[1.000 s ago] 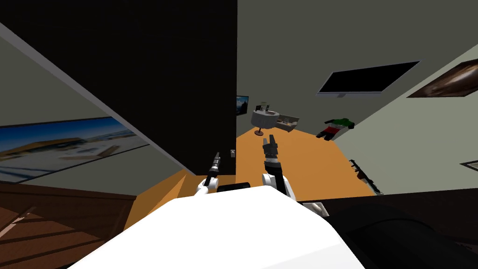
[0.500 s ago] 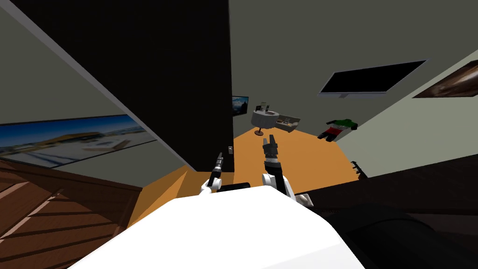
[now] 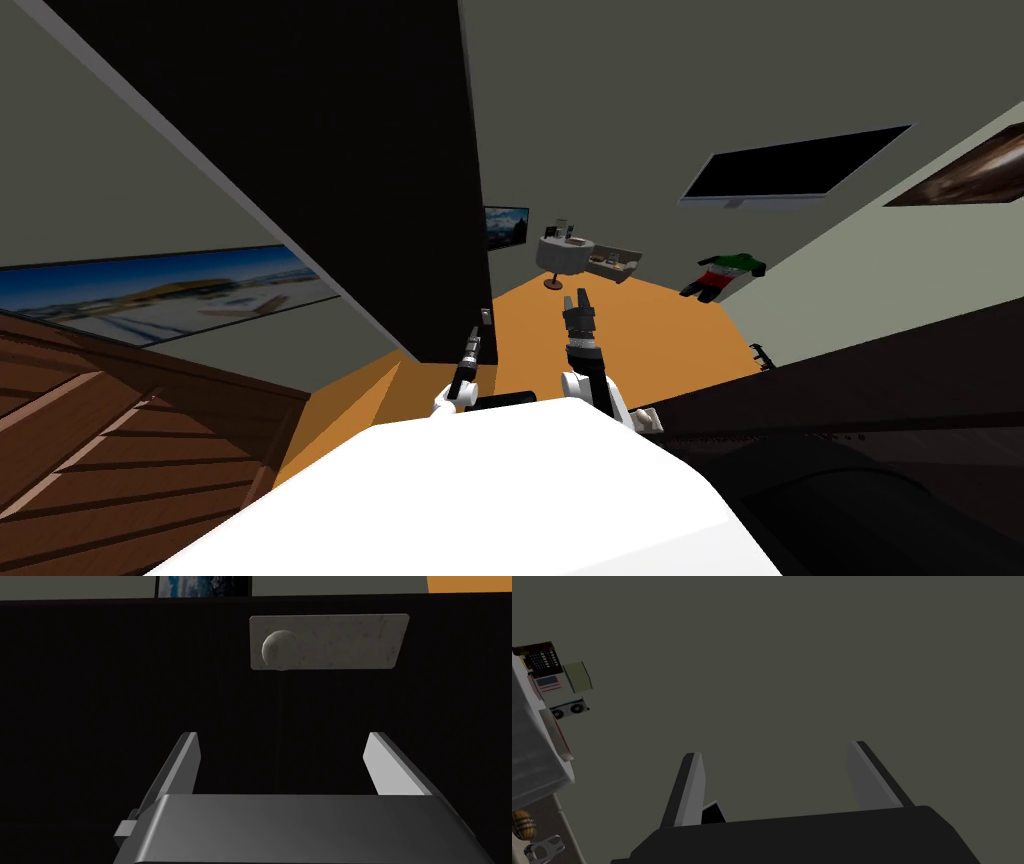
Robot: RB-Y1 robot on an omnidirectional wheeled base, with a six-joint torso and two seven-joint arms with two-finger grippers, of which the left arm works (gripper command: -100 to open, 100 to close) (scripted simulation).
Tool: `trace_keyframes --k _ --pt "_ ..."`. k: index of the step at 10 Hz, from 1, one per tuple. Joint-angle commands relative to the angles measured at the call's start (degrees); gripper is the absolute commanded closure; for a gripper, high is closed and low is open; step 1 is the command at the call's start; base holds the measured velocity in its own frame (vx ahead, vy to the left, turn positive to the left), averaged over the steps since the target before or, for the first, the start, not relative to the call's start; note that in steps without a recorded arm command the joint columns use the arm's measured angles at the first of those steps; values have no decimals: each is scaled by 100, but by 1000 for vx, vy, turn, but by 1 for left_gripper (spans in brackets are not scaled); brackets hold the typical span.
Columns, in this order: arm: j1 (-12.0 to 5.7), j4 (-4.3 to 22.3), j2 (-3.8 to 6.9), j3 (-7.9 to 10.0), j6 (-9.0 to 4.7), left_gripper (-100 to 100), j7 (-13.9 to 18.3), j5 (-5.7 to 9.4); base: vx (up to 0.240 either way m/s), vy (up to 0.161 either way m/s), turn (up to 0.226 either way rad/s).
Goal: Push the door open
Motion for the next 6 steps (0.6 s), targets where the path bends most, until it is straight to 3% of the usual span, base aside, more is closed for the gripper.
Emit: trace_keyframes --k 1,2,4,5,6 --pt "1 3 95 3 -6 -100 -3 2 53 89 9" --pt "1 3 95 3 -6 -100 -3 2 111 131 -9" --pt "2 9 262 12 -22 -100 -12 7 184 103 -9" --pt "4 16 353 21 -38 -100 -20 12 190 65 -25" --pt "5 21 379 27 -49 -100 -26 15 214 -29 -28"
